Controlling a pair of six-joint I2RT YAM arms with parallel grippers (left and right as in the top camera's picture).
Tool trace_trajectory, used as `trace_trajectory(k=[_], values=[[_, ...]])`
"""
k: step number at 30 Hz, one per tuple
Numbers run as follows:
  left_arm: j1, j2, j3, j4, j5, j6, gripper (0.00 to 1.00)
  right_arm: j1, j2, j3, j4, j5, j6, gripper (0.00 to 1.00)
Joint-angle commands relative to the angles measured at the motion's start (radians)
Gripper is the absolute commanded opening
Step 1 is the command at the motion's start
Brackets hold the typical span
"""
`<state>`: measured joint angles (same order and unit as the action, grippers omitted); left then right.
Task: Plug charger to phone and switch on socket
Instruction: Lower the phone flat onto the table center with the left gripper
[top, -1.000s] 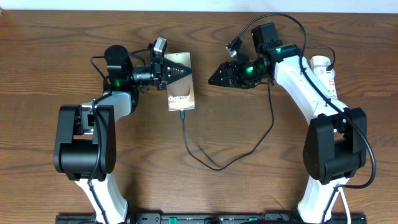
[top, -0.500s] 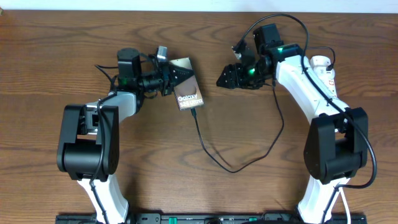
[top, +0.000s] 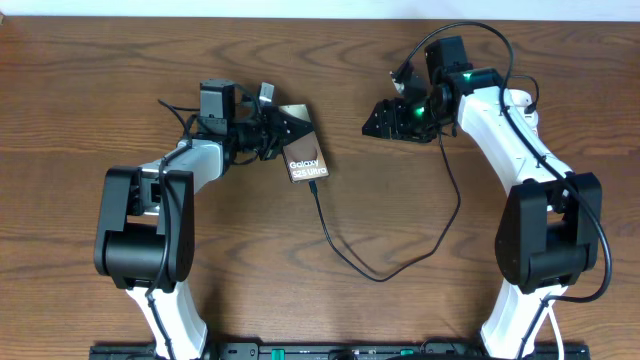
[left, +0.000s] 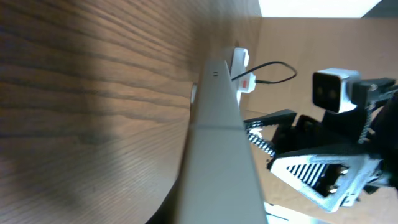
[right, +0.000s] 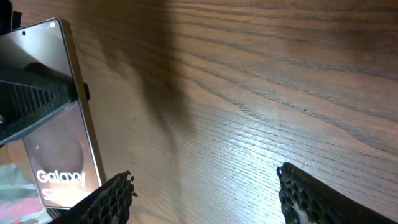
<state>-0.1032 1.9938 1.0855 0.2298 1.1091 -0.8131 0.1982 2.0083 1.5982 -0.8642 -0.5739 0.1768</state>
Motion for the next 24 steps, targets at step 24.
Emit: trace_trajectory(k=[24], values=[[-0.142,-0.011,0.230,-0.670,-0.300,0.620,0.07,-0.008,0.002,0.015,-0.016,0.042,-0.029,0.75]])
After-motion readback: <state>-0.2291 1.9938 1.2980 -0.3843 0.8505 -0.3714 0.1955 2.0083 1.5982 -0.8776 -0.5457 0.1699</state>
